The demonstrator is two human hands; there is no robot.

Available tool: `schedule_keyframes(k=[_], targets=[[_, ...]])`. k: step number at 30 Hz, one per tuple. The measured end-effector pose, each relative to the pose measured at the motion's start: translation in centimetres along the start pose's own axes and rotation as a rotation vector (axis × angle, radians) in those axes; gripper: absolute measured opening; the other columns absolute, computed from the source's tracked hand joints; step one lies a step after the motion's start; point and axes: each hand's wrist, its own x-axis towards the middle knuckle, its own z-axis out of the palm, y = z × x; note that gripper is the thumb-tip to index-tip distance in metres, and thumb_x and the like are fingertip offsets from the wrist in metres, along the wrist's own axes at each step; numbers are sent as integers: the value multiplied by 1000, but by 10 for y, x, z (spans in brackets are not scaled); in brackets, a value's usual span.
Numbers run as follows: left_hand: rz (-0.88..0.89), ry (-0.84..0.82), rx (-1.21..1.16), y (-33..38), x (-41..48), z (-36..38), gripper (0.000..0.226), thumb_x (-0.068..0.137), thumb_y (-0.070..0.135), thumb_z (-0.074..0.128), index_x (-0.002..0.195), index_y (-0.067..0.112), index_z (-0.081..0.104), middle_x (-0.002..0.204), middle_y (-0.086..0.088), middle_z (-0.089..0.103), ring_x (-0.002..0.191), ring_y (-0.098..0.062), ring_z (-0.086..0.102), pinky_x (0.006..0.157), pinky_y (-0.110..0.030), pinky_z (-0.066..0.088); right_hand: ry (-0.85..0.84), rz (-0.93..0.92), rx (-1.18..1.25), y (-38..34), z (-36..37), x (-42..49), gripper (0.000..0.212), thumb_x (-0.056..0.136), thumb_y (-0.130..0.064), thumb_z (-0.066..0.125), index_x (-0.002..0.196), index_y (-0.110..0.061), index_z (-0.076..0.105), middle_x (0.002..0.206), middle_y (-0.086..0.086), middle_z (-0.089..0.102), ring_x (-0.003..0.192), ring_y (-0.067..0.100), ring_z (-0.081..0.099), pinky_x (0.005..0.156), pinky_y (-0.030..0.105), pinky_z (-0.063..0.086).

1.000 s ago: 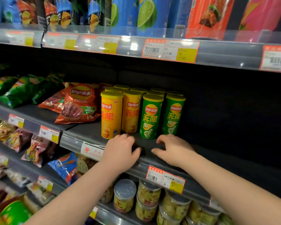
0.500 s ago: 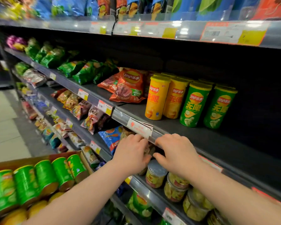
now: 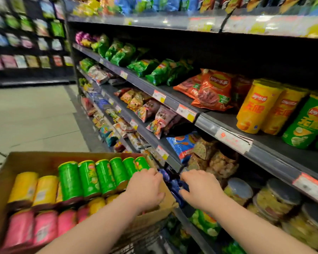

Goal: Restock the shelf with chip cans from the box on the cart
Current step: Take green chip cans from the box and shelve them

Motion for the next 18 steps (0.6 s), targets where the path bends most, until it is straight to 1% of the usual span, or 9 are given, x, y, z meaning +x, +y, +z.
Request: schedule_keyframes(k=[2, 5, 9, 13, 18], targets=[[-52, -22, -12, -29, -19, 7, 43, 87, 48, 50, 118, 19, 51, 118, -5, 51, 114, -28, 50, 91, -38, 42, -27, -15, 14, -30, 7, 10, 30, 91, -41, 47, 113, -21, 51, 115, 3, 56, 110, 26, 53, 87, 36, 41], [-109, -63, -35, -70, -45, 21, 47, 87, 49, 49, 124, 20, 49, 121, -5, 51, 117, -27, 48, 93, -38, 41, -60, -41, 18, -73, 19, 20, 37, 89, -42, 47, 119, -21, 53, 119, 3, 57, 112, 27, 53, 91, 37, 41], [-159, -123, -43, -118, -80, 38, 49, 87, 49, 49, 126, 20, 49, 123, -5, 51, 117, -27, 49, 93, -39, 43, -104, -48, 25, -123, 35, 29, 35, 89, -42, 47, 118, -23, 53, 121, 3, 56, 113, 26, 52, 87, 35, 41], [-207, -190, -32, -159, -113, 53, 48, 87, 49, 48, 124, 19, 48, 124, -5, 51, 117, -27, 49, 92, -39, 42, -154, -63, 59, -165, 51, 35, 38, 88, -44, 50, 121, -24, 53, 124, 2, 56, 116, 26, 51, 91, 36, 41], [-281, -211, -66, -200, -142, 66, 49, 86, 50, 47, 125, 21, 48, 127, -3, 50, 121, -26, 48, 94, -39, 42, -226, -103, 58, -209, 66, 42, 41, 90, -45, 50, 125, -24, 51, 127, 3, 54, 118, 26, 50, 93, 38, 42]])
